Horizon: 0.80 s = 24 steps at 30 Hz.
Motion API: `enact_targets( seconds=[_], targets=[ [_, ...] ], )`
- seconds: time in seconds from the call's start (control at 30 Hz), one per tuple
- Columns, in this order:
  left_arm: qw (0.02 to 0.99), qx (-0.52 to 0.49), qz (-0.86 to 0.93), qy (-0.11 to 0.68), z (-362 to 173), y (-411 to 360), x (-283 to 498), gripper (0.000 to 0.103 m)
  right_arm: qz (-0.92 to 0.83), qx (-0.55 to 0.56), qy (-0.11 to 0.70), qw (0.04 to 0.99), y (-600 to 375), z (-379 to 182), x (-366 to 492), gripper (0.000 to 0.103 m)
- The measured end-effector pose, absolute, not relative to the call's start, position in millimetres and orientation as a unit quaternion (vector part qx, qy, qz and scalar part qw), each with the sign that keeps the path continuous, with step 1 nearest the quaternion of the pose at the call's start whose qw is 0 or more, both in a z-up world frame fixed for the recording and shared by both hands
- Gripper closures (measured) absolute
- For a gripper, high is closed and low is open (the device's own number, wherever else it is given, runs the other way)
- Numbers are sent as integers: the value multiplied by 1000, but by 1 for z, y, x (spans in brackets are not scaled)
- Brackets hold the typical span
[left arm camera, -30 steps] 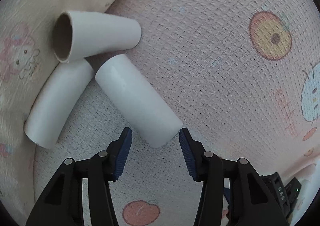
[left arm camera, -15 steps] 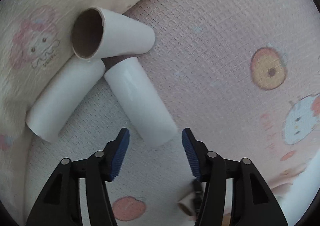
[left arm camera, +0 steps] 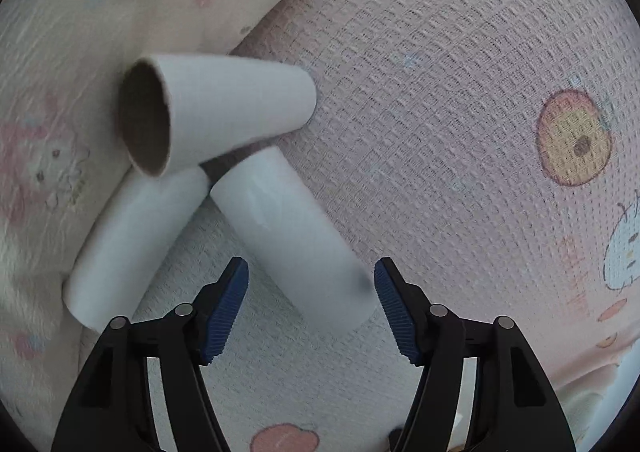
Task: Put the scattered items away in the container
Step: 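Grasp a white tube with the right gripper while the left gripper grasps another tube, then lift the held tubes with both grippers and carry them toward the cardboard box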
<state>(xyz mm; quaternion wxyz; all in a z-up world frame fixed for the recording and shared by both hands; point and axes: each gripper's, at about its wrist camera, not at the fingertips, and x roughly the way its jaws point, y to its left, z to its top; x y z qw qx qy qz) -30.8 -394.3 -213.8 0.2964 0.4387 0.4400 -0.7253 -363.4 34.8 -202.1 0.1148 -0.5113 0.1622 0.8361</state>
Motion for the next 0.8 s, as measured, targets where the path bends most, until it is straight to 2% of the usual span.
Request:
enact_targets(
  seconds=[0.07,0.13,0.3,0.6,0.77,0.8],
  targets=[
    [292,445,-730,429,-213,-423,-79,44,833,-518,149,120,37,-200,-366,61],
    [287,450,-734,421,-199,-412,-99,48,832,-523,137,126,40,-199,-369,61],
    [261,471,-752,381,-171,-360,-82,58,829,-527,134,129,51,-196,-375,61],
    [207,509,-772,320,-158,-311,-56,59,815,-532,200,114,83,-187,-390,61],
    [169,525,-793,260,-150,-267,-33,59,818,-508,248,104,102,-176,-400,62],
    [164,527,-796,250,-153,-267,-50,59,819,-501,258,107,105,-174,-402,62]
  ],
)
